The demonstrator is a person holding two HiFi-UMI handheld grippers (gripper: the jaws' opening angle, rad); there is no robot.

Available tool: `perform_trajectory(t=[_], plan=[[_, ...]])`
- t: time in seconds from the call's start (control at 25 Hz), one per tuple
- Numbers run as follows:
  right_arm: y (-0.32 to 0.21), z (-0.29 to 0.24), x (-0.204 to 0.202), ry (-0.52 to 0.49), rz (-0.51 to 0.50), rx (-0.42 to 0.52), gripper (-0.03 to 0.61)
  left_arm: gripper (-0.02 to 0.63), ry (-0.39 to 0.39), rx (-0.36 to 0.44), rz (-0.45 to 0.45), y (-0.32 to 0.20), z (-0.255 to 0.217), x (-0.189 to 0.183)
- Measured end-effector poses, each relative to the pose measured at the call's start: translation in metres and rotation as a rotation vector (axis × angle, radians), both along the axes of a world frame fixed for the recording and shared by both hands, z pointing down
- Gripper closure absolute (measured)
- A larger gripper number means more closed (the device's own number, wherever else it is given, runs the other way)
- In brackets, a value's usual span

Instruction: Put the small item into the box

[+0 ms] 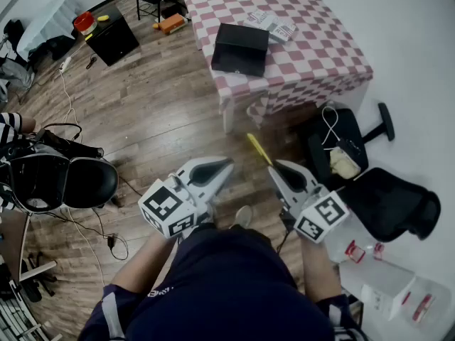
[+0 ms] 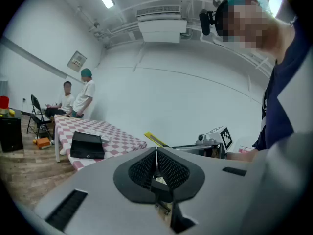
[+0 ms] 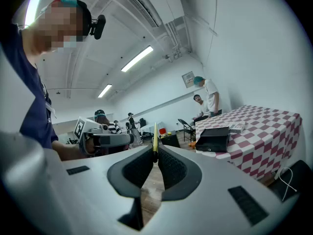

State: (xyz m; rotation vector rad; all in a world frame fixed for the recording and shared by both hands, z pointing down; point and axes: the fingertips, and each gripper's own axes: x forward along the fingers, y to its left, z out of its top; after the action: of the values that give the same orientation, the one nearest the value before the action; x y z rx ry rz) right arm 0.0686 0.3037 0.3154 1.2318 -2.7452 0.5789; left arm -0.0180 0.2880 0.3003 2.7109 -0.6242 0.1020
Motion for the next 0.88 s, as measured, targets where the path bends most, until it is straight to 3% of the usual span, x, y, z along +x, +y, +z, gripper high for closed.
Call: perform_trajectory(t=[0.44,0.88], plan=[[-0.005,0.003,0.006,-0.003,-0.027,0.007,0.531,0.578,-0.007,-0.021,-0.018,-0.003,0.008,0.013],[0.017,0.008,0.058,-0.002,-0.039,-0.001,0.531,0.578,-0.014,-0.008,-0.032,0.02,0.01,0.059]])
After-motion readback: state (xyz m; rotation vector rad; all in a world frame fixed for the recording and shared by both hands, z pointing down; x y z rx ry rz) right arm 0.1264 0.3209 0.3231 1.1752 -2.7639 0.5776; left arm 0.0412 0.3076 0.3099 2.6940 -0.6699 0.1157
